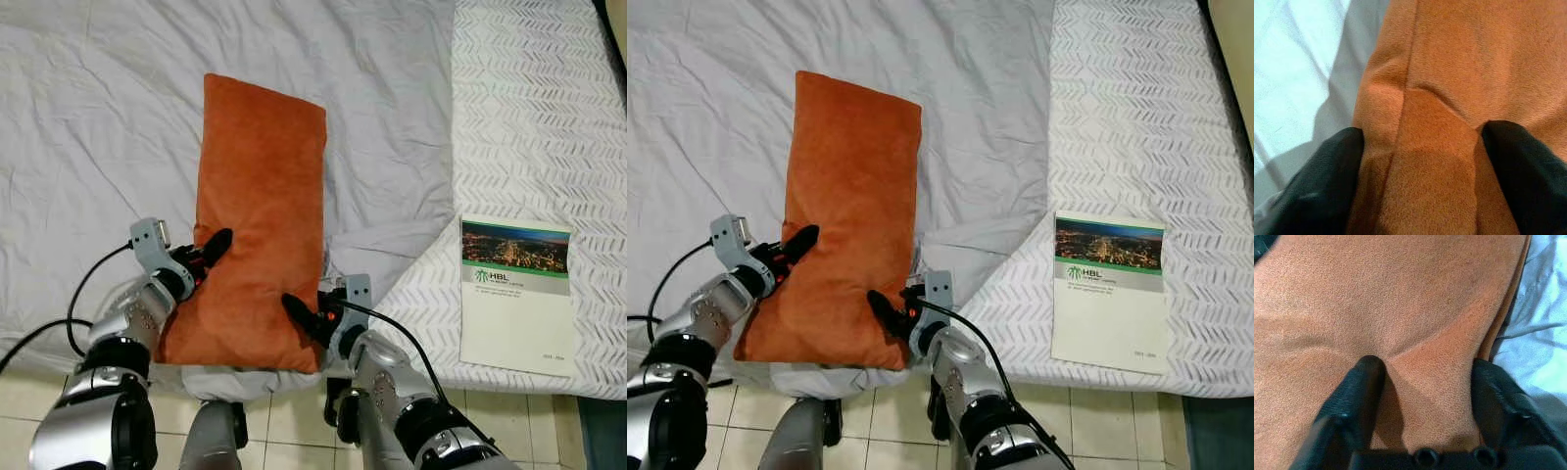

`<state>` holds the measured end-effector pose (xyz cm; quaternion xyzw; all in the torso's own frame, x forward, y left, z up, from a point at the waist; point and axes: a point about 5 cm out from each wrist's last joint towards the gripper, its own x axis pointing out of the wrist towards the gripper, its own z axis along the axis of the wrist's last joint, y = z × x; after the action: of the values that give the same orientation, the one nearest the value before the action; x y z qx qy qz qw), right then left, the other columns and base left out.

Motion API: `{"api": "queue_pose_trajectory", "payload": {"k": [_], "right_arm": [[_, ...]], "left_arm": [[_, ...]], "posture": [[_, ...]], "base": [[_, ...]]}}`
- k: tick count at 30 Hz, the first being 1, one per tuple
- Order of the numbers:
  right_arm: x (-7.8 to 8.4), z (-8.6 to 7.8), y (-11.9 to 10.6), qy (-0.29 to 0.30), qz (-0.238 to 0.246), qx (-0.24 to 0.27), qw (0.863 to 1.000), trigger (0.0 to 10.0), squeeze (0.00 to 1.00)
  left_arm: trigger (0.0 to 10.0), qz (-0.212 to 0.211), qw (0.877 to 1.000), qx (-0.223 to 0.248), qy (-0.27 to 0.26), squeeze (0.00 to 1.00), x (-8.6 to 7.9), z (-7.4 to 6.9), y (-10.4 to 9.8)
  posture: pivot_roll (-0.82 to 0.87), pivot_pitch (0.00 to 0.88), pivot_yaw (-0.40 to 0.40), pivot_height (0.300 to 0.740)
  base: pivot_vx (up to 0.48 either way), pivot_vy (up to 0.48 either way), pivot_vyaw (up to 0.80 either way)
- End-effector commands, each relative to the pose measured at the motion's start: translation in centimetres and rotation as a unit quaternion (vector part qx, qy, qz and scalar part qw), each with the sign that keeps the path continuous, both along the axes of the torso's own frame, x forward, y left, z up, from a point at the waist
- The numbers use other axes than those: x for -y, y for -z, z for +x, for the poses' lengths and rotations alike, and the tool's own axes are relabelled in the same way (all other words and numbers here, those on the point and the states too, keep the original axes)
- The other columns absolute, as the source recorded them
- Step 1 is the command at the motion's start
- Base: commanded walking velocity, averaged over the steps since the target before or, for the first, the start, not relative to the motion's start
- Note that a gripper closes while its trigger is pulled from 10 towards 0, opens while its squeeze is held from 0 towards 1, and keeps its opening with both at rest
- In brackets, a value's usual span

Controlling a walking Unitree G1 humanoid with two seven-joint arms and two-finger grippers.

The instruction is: Clean up the room

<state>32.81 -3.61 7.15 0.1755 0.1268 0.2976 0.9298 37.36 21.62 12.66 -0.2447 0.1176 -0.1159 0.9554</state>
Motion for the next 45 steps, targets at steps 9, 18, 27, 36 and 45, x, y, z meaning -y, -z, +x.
{"api": "queue_pose_trajectory", "payload": {"k": [9,18,27,36,45], "right_arm": [[-5.4,-3.9,3.0,0.021,0.171,-0.180,0.968,0.0,0.00],[-4.3,-4.6,4.4,0.039,0.163,-0.202,0.965,0.0,0.00],[-1.1,-2.9,2.7,0.050,0.085,-0.099,0.990,0.0,0.00],[3.4,1.1,-4.9,0.149,0.041,0.090,0.984,0.0,0.00],[8.0,0.8,-9.4,0.239,0.007,0.196,0.951,0.0,0.00]], "left_arm": [[0.0,0.099,0.975,-0.195,0.051,0.00,0.9,-4.3,8.1],[0.0,0.182,0.966,-0.168,0.075,0.00,1.1,-5.7,9.3],[0.0,0.229,0.972,-0.039,0.020,0.00,1.6,-6.5,6.1],[0.0,0.295,0.951,0.091,-0.009,0.00,1.8,-3.9,0.4],[0.0,0.314,0.937,0.151,0.000,0.00,2.4,-1.6,-3.3]], "posture": [[0.06,0.630,-0.103,0.740],[0.08,0.600,-0.085,0.740],[0.10,0.385,-0.095,0.740],[0.10,0.144,-0.096,0.740],[0.04,0.007,-0.067,0.740]], "base": [[0.000,0.000,0.00],[0.000,0.000,0.00],[0.000,0.000,0.00],[0.000,0.000,0.00],[0.000,0.000,0.00]]}}
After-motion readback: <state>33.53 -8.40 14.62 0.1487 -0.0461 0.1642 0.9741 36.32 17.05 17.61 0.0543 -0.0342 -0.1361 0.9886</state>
